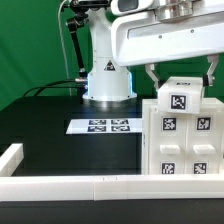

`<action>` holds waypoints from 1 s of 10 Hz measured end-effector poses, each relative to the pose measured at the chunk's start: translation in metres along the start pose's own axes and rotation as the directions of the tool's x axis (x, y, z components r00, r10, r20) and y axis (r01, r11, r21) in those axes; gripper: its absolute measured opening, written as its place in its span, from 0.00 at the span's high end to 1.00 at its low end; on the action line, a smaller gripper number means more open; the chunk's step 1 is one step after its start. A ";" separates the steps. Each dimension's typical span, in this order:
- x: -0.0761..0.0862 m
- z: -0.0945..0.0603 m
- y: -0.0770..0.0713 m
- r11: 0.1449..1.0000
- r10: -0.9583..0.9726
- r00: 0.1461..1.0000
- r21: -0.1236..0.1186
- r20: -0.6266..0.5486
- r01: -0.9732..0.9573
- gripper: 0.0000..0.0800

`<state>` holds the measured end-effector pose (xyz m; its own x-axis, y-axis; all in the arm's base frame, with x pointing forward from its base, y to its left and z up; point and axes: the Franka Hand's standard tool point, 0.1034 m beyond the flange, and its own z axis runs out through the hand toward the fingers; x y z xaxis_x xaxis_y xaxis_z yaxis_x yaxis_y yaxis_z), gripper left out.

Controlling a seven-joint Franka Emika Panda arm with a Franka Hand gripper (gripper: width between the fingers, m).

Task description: Assemble cabinet

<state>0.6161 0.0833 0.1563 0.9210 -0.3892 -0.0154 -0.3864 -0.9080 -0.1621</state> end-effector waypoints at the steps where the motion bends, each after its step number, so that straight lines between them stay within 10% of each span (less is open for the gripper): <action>1: 0.000 0.000 0.000 0.997 0.082 0.997 0.001 0.000 -0.082 0.30; 6: -0.003 -0.001 -0.004 0.881 0.473 0.881 0.023 -0.009 -0.472 0.30; 10: -0.005 -0.003 -0.010 0.562 0.825 0.564 0.064 0.024 -0.825 0.30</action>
Offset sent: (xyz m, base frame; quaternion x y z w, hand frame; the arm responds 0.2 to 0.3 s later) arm -0.0117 -0.0043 -0.0004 0.0129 0.0377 0.2885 0.9567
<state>0.6153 0.0935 0.1612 0.2022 -0.9651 -0.1663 -0.9735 -0.1795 -0.1419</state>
